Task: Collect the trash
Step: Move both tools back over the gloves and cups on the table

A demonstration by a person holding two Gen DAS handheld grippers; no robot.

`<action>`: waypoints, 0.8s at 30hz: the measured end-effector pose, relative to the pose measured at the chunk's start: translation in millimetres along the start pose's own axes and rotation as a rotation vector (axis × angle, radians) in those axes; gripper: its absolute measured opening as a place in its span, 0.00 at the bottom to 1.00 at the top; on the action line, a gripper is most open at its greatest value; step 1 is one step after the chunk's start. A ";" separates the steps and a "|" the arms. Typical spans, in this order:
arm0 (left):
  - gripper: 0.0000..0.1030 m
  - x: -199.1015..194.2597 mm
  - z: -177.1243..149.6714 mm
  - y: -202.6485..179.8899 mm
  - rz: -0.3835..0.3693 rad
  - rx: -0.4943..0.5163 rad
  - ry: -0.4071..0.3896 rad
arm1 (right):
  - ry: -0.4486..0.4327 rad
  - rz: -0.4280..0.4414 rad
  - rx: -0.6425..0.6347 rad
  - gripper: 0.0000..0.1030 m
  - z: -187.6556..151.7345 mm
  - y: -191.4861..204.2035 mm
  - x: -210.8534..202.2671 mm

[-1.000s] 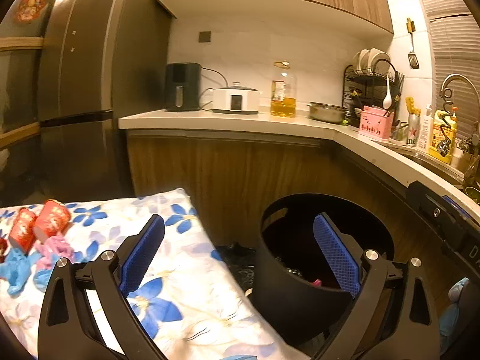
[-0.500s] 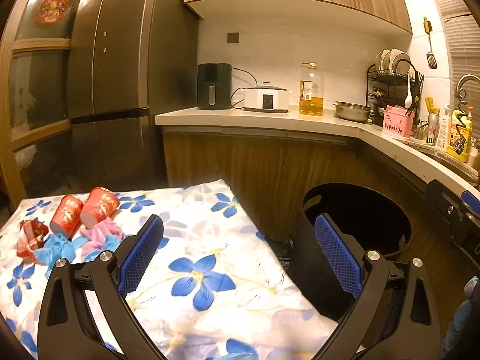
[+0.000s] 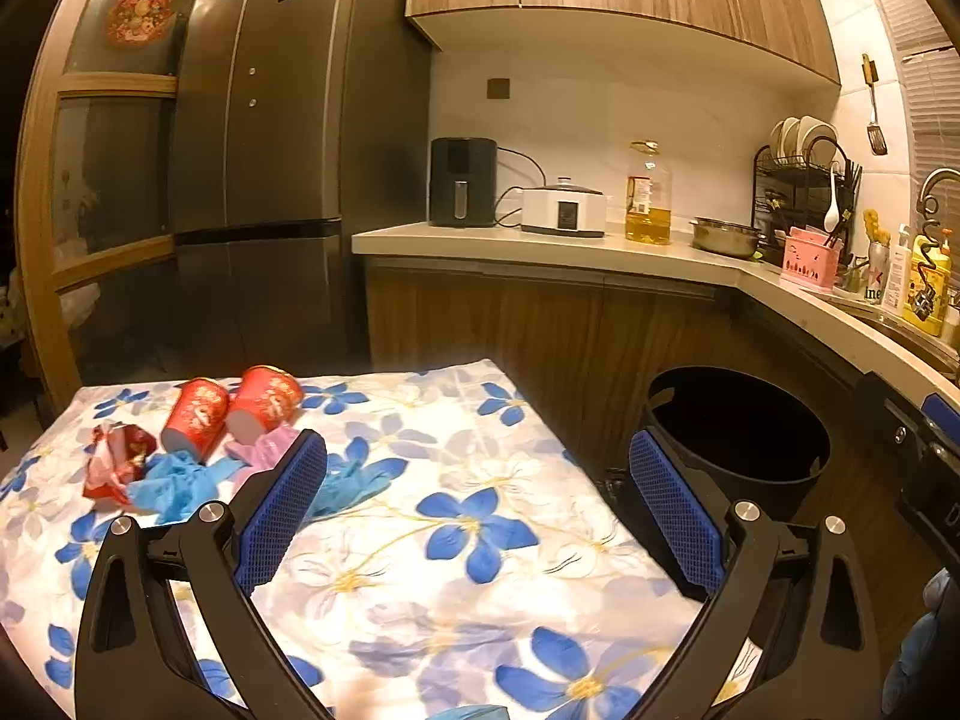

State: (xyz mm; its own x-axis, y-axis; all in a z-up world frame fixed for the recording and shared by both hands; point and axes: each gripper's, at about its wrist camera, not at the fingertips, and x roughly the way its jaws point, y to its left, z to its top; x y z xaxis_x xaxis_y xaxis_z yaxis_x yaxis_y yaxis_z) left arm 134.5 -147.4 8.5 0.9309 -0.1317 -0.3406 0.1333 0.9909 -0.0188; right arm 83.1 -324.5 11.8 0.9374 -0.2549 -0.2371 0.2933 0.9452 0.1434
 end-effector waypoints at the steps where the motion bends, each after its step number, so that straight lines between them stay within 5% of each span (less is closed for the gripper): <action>1: 0.94 -2.5 -0.9 5.2 0.006 -0.005 -0.001 | -0.001 0.006 0.001 0.84 -0.4 3.5 -1.9; 24: 0.94 -15.4 -14.1 104.2 0.169 -0.119 0.002 | 0.034 0.147 -0.056 0.84 -23.3 97.7 3.2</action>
State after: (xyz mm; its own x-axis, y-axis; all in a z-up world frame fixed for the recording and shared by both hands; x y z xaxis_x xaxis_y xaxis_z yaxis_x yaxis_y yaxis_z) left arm 129.3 -41.7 -1.4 0.9360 0.0370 -0.3500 -0.0664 0.9952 -0.0723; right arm 110.3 -228.2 2.7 0.9623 -0.1070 -0.2499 0.1416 0.9820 0.1248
